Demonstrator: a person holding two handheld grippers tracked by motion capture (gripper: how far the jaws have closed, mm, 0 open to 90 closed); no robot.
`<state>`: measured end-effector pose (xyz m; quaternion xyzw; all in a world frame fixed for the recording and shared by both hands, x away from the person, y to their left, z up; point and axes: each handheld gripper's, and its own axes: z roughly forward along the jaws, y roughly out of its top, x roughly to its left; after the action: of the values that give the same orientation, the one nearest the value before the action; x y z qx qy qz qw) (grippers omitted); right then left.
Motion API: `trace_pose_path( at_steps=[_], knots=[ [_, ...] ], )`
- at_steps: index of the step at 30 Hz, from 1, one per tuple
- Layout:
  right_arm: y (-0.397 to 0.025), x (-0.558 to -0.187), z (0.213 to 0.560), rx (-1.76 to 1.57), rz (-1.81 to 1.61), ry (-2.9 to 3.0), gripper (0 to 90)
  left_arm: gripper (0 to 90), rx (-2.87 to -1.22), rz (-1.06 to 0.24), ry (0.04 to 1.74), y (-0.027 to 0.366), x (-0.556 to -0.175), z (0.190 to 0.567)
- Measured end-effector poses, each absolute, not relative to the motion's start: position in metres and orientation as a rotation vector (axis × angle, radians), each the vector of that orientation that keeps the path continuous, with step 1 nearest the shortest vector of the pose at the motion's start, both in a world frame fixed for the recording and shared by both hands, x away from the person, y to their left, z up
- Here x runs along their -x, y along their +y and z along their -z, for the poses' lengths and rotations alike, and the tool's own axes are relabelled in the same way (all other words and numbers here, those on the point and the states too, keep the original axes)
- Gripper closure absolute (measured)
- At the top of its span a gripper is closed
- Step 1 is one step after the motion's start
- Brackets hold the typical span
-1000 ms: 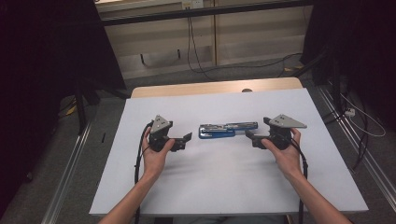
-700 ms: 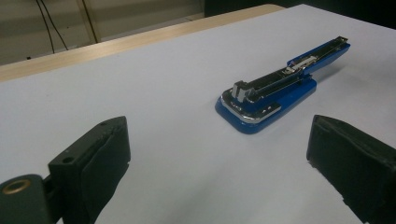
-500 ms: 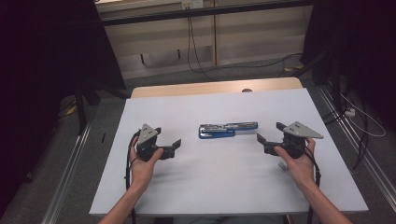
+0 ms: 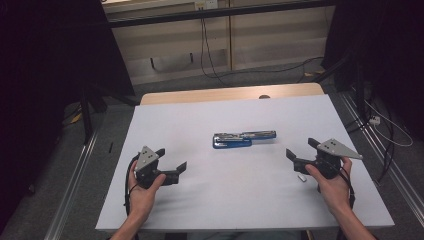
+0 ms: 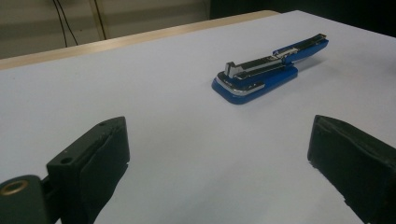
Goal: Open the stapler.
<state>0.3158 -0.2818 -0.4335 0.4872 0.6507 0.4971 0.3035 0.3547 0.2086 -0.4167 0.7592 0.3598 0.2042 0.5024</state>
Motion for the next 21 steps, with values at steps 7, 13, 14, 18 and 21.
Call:
trace_pose_path(
  at_steps=[7, 13, 14, 18, 21],
  knots=[
    [-0.288, -0.302, 0.432, -1.307, -1.310, 1.686, 10.3, 5.7, -1.798, -0.506, 0.895, 0.227, -0.341, 0.417],
    [-0.291, -0.283, 0.432, -1.313, -1.304, 1.689, 9.2, 5.7, -1.781, -0.524, 0.919, 0.235, -0.325, 0.418],
    [-0.291, -0.283, 0.432, -1.313, -1.304, 1.689, 9.2, 5.7, -1.781, -0.524, 0.919, 0.235, -0.325, 0.418],
    [-0.295, -0.269, 0.433, -1.327, -1.298, 1.702, 8.1, 5.7, -1.791, -0.520, 0.915, 0.239, -0.316, 0.417],
    [-0.295, -0.267, 0.432, -1.309, -1.313, 1.695, 8.3, 5.7, -1.793, -0.531, 0.918, 0.240, -0.317, 0.417]
  ],
)
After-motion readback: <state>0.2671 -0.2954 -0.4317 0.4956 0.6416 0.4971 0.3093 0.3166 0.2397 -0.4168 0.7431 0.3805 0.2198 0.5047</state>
